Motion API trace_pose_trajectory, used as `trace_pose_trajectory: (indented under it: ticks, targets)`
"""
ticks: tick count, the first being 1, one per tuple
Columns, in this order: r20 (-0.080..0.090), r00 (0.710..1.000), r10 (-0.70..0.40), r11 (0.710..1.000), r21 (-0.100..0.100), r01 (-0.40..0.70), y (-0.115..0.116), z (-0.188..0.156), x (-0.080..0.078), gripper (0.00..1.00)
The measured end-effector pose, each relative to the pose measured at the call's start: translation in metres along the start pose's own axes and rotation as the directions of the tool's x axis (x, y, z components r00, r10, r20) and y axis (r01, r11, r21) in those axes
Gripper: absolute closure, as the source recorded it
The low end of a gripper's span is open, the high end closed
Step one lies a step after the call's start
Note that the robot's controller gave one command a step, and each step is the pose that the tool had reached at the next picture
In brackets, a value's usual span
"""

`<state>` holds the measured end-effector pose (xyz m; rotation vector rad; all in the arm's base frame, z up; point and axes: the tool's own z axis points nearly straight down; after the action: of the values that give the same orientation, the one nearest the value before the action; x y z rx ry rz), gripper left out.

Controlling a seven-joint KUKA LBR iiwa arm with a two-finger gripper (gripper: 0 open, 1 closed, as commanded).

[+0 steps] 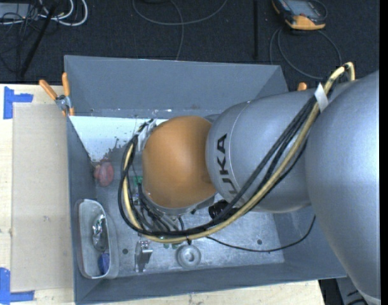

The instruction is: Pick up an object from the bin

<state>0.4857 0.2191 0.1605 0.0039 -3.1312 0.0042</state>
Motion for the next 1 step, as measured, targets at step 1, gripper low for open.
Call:
trace_pose_trajectory:
  ticks: [1]
  targets:
    - [0.005, 0.998, -0.061, 0.998, 0.003, 0.061, -0.0994, 0.0131, -0.0007, 0.0]
